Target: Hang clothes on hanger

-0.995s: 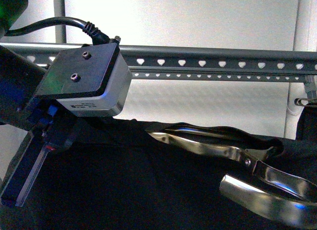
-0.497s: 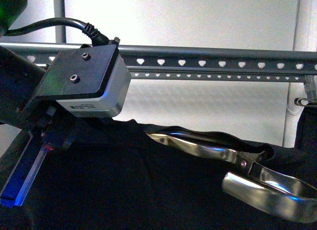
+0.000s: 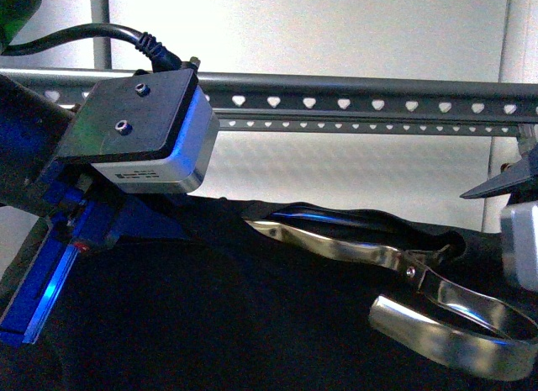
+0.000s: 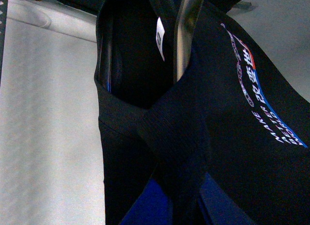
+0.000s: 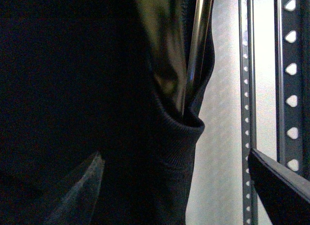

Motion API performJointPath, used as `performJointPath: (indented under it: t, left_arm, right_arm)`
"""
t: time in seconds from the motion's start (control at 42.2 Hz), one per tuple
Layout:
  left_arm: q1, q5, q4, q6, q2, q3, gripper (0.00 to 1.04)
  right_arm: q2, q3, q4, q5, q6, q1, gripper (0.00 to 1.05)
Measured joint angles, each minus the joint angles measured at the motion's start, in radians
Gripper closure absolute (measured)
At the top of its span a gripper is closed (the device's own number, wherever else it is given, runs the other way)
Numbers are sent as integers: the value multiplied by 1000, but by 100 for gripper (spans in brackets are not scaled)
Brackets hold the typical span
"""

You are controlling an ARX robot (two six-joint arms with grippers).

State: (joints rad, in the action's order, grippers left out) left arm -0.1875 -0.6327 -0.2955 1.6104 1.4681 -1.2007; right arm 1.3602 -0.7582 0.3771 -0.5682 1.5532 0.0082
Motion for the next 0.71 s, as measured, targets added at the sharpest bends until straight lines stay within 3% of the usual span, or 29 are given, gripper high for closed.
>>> performJointPath:
  t: [0.308, 0.592, 0.711]
  left_arm:
    - [0, 1, 0, 0, 0, 0, 100]
    - [0, -4, 3, -3, 0, 0, 100]
    - [0, -5, 6, -3, -5, 0, 100]
  right_arm:
    - [105, -66, 77, 51, -172, 28, 57]
    - [148, -80, 100, 51, -234, 4, 98]
    - [150, -75, 119, 43, -235, -2, 101]
